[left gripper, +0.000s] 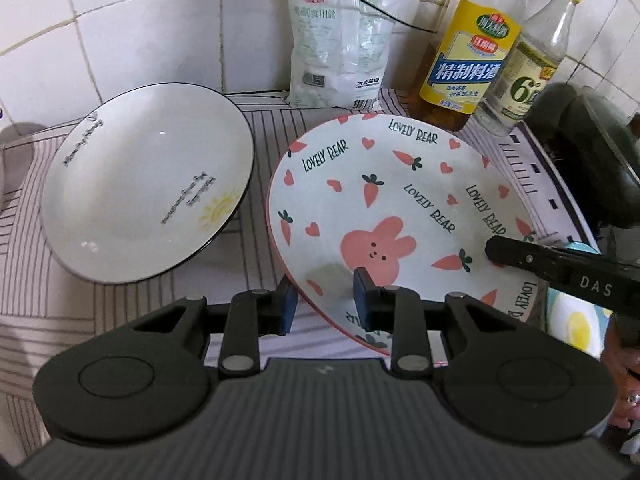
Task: Organize plates and bowls
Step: 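Stand the pink bunny plate upright against the white plate's face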
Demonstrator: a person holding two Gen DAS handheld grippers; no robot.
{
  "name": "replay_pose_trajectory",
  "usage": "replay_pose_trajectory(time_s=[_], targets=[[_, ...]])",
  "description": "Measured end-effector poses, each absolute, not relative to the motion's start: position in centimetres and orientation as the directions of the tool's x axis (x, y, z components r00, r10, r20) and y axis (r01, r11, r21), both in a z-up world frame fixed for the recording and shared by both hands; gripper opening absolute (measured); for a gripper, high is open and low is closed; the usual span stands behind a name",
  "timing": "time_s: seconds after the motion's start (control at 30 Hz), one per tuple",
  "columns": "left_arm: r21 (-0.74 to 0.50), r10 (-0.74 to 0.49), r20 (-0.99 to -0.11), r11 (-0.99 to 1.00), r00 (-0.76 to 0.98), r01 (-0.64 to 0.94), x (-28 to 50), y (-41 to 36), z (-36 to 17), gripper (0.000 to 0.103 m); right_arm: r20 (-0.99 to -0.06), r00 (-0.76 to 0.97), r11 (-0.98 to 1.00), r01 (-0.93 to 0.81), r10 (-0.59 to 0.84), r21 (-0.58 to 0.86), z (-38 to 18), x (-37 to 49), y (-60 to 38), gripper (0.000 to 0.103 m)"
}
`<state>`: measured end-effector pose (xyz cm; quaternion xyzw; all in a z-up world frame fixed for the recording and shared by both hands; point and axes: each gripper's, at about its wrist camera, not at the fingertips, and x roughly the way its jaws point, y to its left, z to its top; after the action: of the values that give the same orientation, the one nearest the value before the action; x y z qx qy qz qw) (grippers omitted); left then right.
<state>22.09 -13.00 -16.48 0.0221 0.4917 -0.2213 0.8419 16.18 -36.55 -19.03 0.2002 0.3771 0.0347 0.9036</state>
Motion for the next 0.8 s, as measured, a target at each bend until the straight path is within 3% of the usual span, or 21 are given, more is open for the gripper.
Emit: replay_pose_trajectory(time_s=[0.4,0.8], targets=[[-0.188,-0.351,-0.810,0.914,0.470,0.360,19.2,-6.8,-11.6,0.028,-0.593,0.757,0.911,-0.007,0.274,0.412,-15.6,12.9,-31.6,0.021],[-0.168,-0.291,-0.785,0.950,0.547,0.264,19.7,-2.1,-9.7,0.028,-0.556,0.742,0.890,-0.120,0.375,0.440,-13.8,15.6,-27.2,0.022]])
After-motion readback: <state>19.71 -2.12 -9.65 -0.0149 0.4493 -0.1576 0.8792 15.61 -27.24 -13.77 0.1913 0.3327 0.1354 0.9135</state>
